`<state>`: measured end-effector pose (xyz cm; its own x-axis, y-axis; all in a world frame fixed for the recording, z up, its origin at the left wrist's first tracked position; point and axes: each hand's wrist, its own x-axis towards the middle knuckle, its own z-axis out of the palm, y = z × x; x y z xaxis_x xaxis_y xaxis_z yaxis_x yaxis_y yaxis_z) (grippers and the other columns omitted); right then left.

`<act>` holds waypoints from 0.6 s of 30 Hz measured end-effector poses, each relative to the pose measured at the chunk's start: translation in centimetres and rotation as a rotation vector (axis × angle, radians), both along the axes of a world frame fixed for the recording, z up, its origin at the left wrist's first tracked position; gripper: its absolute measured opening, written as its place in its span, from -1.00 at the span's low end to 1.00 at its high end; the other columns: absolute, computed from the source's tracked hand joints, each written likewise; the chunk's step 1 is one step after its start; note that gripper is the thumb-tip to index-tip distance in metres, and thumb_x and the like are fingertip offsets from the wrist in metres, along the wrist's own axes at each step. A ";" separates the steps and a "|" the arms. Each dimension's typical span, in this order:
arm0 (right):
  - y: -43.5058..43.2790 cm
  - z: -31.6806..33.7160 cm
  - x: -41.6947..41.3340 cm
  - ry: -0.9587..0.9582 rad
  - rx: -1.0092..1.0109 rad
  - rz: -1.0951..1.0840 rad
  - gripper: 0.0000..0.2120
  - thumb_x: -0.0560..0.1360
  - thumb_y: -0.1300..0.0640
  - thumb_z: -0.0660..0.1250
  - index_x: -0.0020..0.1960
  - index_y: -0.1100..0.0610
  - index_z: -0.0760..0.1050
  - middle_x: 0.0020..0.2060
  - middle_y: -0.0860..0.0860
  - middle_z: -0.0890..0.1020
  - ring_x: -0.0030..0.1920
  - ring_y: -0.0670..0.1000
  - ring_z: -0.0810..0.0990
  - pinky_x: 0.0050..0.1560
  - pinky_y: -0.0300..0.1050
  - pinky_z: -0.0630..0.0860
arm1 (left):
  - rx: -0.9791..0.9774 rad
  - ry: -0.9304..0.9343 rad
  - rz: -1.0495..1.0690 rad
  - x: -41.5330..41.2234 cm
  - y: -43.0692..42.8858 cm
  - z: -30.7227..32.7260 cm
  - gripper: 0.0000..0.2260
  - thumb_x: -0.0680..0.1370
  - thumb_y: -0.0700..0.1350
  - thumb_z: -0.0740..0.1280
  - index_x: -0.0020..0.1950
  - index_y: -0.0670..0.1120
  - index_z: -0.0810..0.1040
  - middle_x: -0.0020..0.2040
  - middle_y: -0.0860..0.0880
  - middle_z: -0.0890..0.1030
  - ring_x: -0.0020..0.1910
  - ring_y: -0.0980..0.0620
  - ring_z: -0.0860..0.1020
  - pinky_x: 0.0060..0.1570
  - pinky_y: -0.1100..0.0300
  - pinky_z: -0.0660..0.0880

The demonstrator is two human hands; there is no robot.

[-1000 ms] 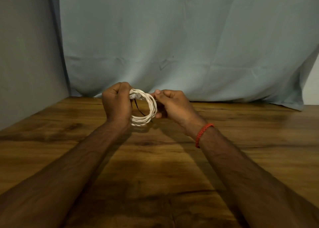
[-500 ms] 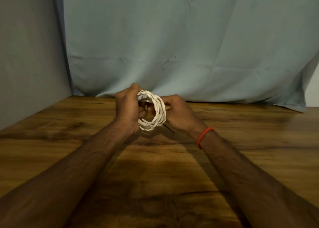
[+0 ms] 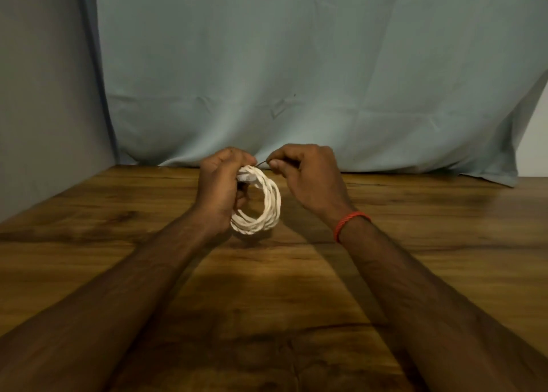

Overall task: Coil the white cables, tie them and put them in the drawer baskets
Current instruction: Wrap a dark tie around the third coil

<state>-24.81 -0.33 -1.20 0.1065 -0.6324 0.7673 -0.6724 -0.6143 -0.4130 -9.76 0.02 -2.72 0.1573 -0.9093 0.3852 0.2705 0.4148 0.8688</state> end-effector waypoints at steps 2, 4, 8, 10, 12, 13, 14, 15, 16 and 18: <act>0.3 0.8 -0.5 -0.004 -0.036 -0.076 -0.89 0.50 -0.02 0.42 -0.06 -0.04 0.70 -0.20 -0.12 0.73 -0.14 -0.07 0.69 -0.11 0.02 0.64 | -0.106 -0.215 0.057 -0.4 0.4 -0.4 -0.79 0.58 -0.21 0.28 -0.23 -0.17 0.59 -0.45 0.00 0.52 -0.51 0.14 0.43 -0.53 0.33 0.29; 0.8 1.3 -0.7 0.027 -0.078 -0.153 -0.91 0.50 -0.04 0.43 -0.05 -0.07 0.69 -0.18 -0.13 0.73 -0.13 -0.07 0.68 -0.12 0.01 0.64 | -0.186 -0.359 0.075 -0.7 0.5 -0.7 -0.76 0.56 -0.17 0.31 -0.24 -0.28 0.59 -0.41 -0.07 0.54 -0.49 0.14 0.42 -0.48 0.28 0.30; 1.3 1.9 -1.2 0.003 -0.117 -0.266 -0.93 0.51 -0.03 0.44 -0.05 -0.08 0.69 -0.18 -0.12 0.73 -0.15 -0.05 0.66 -0.16 -0.02 0.61 | -0.217 -0.382 0.057 -0.9 0.7 -0.1 -0.71 0.61 -0.25 0.27 -0.29 -0.16 0.62 -0.49 0.09 0.54 -0.52 0.20 0.41 -0.49 0.34 0.30; 1.4 2.2 -1.3 -0.033 -0.104 -0.287 -0.95 0.51 -0.01 0.45 -0.06 -0.07 0.68 -0.19 -0.14 0.72 -0.16 -0.08 0.65 -0.16 -0.04 0.60 | -0.248 -0.423 0.039 -0.9 0.8 0.1 -0.70 0.61 -0.17 0.29 -0.33 -0.16 0.57 -0.49 0.06 0.48 -0.50 0.14 0.36 -0.47 0.29 0.28; 1.5 2.4 -1.3 -0.071 -0.062 -0.303 -0.97 0.51 -0.01 0.45 -0.08 -0.08 0.66 -0.20 -0.14 0.71 -0.16 -0.08 0.65 -0.15 -0.05 0.60 | -0.288 -0.458 0.023 -0.7 1.0 0.2 -0.65 0.58 -0.05 0.29 -0.31 -0.26 0.50 -0.45 -0.07 0.44 -0.46 0.05 0.35 -0.42 0.21 0.27; 1.5 2.5 -1.4 -0.089 -0.037 -0.307 -0.97 0.50 -0.01 0.45 -0.09 -0.08 0.66 -0.20 -0.15 0.71 -0.16 -0.08 0.65 -0.14 -0.05 0.60 | -0.294 -0.461 0.014 -0.7 1.0 0.3 -0.62 0.57 -0.02 0.29 -0.28 -0.31 0.48 -0.42 -0.12 0.43 -0.44 0.02 0.34 -0.41 0.18 0.26; 1.5 2.5 -1.4 -0.108 -0.012 -0.308 -0.98 0.50 -0.01 0.45 -0.10 -0.09 0.66 -0.21 -0.15 0.70 -0.16 -0.08 0.65 -0.12 -0.04 0.60 | -0.302 -0.457 0.006 -0.7 1.1 0.3 -0.60 0.57 -0.02 0.29 -0.27 -0.34 0.47 -0.42 -0.14 0.41 -0.43 0.00 0.33 -0.40 0.17 0.26; 1.4 2.6 -1.5 -0.126 0.011 -0.301 -0.98 0.49 -0.01 0.45 -0.11 -0.09 0.65 -0.22 -0.15 0.70 -0.15 -0.09 0.65 -0.11 -0.04 0.60 | -0.310 -0.447 -0.004 -0.7 1.3 0.4 -0.60 0.58 -0.04 0.30 -0.28 -0.35 0.46 -0.42 -0.12 0.41 -0.43 0.01 0.33 -0.40 0.17 0.27; 1.3 2.6 -1.6 -0.143 0.030 -0.289 -0.98 0.48 0.00 0.45 -0.13 -0.09 0.65 -0.24 -0.15 0.70 -0.15 -0.09 0.65 -0.10 -0.03 0.61 | -0.312 -0.434 -0.015 -0.7 1.4 0.5 -0.61 0.60 -0.07 0.31 -0.29 -0.34 0.46 -0.44 -0.10 0.40 -0.45 0.03 0.32 -0.42 0.19 0.27; 0.9 2.3 -1.7 -0.167 0.067 -0.257 -0.94 0.48 0.01 0.45 -0.17 -0.10 0.64 -0.27 -0.16 0.69 -0.16 -0.11 0.66 -0.08 0.00 0.62 | -0.276 -0.404 -0.030 -0.8 1.3 0.5 -0.65 0.63 -0.14 0.30 -0.30 -0.30 0.50 -0.48 -0.04 0.42 -0.48 0.06 0.33 -0.45 0.23 0.28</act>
